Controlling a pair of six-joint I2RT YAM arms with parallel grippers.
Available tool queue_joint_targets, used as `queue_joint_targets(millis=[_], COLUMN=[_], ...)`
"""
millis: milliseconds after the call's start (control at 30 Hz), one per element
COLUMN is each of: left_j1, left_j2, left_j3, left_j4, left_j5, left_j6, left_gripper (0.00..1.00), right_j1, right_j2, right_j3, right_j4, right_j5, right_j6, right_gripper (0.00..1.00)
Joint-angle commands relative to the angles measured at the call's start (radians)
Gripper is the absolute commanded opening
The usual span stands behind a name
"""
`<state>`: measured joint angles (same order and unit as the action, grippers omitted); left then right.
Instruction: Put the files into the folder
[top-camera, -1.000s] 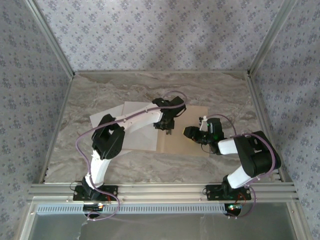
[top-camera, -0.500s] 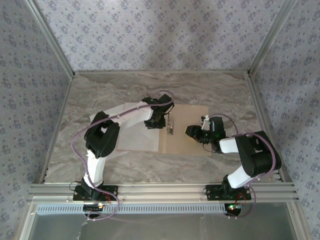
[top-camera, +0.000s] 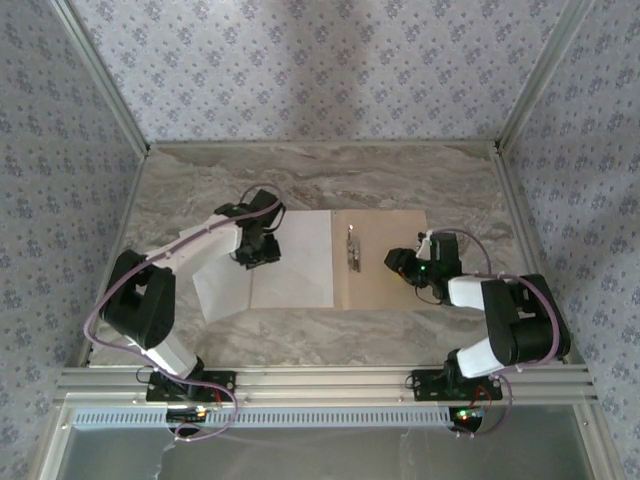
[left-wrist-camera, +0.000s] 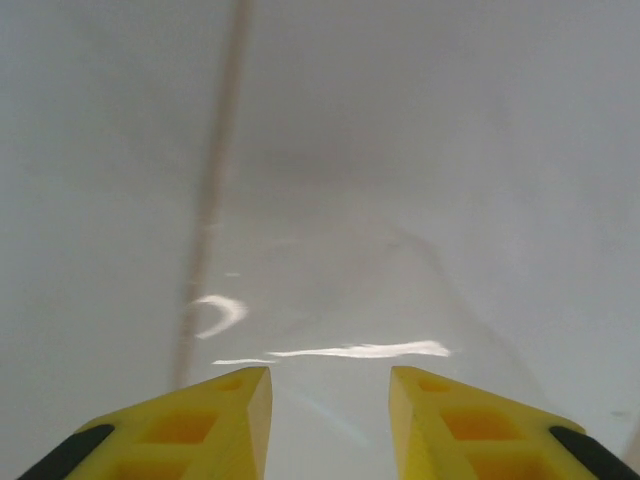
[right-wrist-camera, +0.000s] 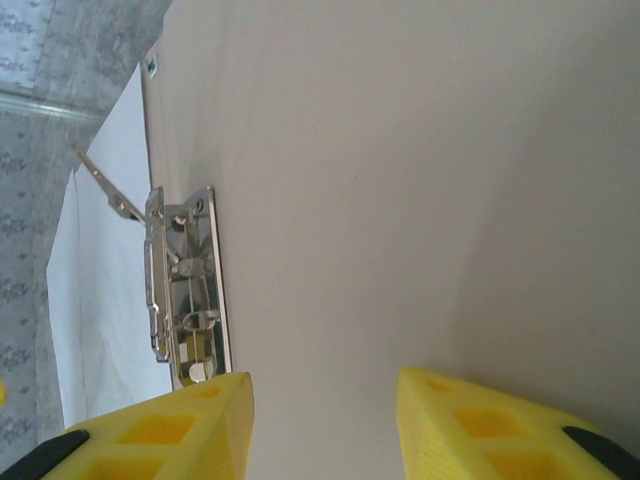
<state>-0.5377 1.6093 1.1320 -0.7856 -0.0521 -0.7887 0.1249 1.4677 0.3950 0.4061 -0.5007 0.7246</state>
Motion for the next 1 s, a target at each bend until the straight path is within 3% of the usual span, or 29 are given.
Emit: queue_joint_targets(millis=[0,200,367,733,967], left_j1=[0.039,0.158,0.273,0.347,0.36], left_j2=[-0.073,-0.154,-0.16,-0.076,0.046], left_j3=[-0.081,-0.223,-0.3,-0.252,-0.152], left_j4=[0.019,0.064,0.101,0.1,0.017], left_j5=[0.06,0.138,0.195,0.111,0.026], left_j6=[0.039,0.079,0.1,0.271,0.403], left_gripper=[0.39,0.6,0.65,0.66,0.66], right_j1=[-0.047,-0.136,-0.166,-0.123,0.032], right_j2=[0.014,0.034,0.035,-0.111,-0.188], right_j3=[0.008,0.049,0.086,0.174,0.257], right_j4=[-0.187,-0.221,-0.249,-0.389,-0.427], right_j5=[0.062,0.016,-0.01,-0.026,0.016], right_j6=[-0.032,-0.073,-0.075,-0.041,0.018], right_gripper=[0.44,0.44,0.44,0.45,0.46])
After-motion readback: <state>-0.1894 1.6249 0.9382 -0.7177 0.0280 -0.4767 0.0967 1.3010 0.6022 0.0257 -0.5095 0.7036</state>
